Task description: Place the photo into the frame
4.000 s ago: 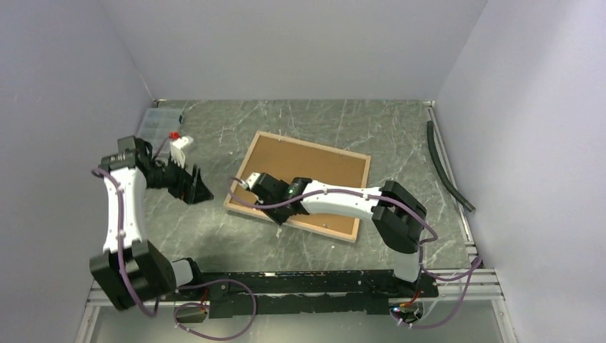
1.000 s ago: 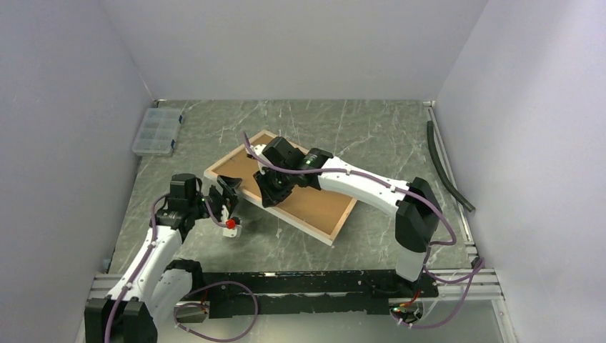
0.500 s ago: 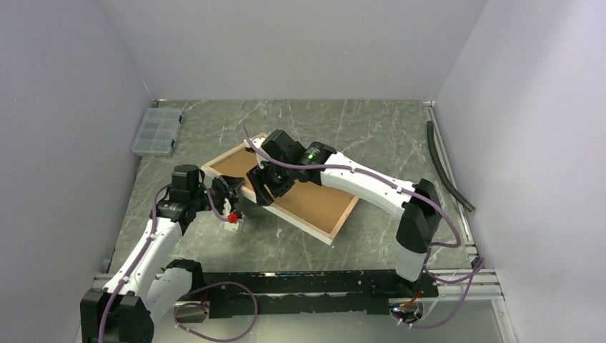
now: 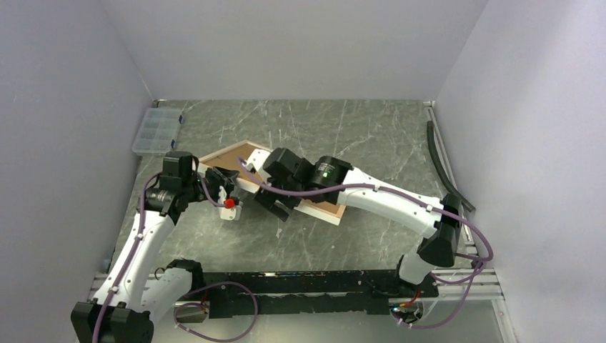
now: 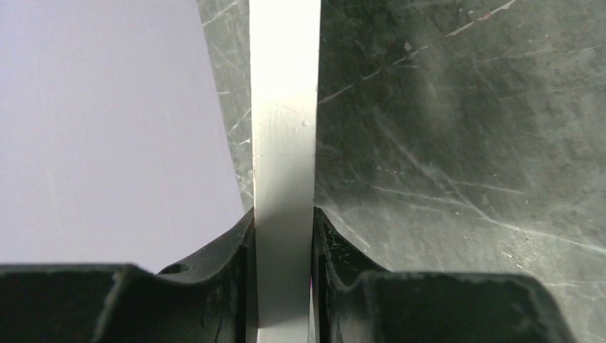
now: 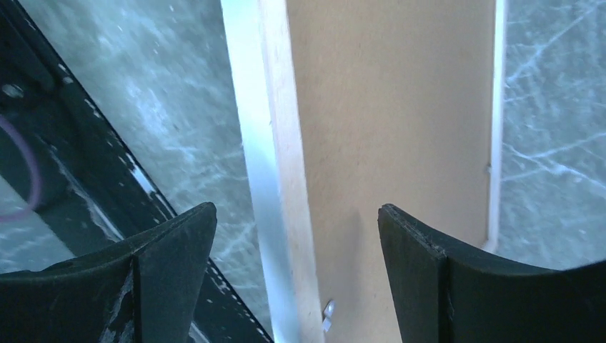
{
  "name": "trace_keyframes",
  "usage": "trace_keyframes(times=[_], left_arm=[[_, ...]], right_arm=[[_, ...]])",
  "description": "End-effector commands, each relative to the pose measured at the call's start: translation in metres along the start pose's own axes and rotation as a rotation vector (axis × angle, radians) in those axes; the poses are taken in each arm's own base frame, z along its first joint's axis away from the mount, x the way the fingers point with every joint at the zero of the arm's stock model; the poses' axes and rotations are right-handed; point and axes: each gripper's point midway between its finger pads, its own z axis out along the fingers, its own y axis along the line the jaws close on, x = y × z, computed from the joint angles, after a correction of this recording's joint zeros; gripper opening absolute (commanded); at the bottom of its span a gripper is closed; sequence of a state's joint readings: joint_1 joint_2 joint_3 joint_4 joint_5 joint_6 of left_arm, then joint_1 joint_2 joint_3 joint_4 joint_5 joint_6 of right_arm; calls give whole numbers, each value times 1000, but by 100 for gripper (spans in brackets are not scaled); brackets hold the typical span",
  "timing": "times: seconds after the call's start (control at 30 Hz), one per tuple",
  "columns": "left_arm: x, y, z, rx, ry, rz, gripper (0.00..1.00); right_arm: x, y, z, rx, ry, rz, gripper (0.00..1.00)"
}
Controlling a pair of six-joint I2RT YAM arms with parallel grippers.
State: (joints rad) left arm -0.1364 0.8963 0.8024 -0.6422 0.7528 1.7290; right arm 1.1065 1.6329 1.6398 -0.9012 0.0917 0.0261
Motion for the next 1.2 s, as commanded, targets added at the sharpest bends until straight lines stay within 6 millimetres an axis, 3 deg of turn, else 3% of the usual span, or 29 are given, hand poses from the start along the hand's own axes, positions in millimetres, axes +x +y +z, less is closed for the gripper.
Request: trace_keyframes(times=[0.0,0.2,0.33,0.53,0.73,0.83,0.9,0.97,1.03,1.17], left_arm=[[-22,30,-15,-63,-55,-10,21],[-29,39,-22,-96,-67,-15,20],[-31,46,-24,-124,-67,-28,20],[-27,63,-29,-169,-43,-64,21],[-28,71,-33,-192,-42,-101,20],[-29,73,-35,-196,-40,-103,23],[-30,78,-37,-216,-39,-111,31],[-30,81,-39,-224,-34,-125,38],[-29,83,-41,-232,-27,-151,60],[-31,89,-50,-250,-14,-224,77]], right_arm=[[16,-29,-16,207,45,-147,88],[11,-46,-13,322,45,-189,83],[3,-50,-6,354,24,-189,76],[-6,-46,5,347,13,-200,61],[-14,-42,11,342,-5,-204,57],[-24,-39,9,313,-44,-183,44],[-35,-37,1,291,-75,-161,23],[-45,-38,-9,281,-101,-129,13],[-50,-38,-15,270,-110,-111,11],[-57,-38,-21,264,-120,-62,11]])
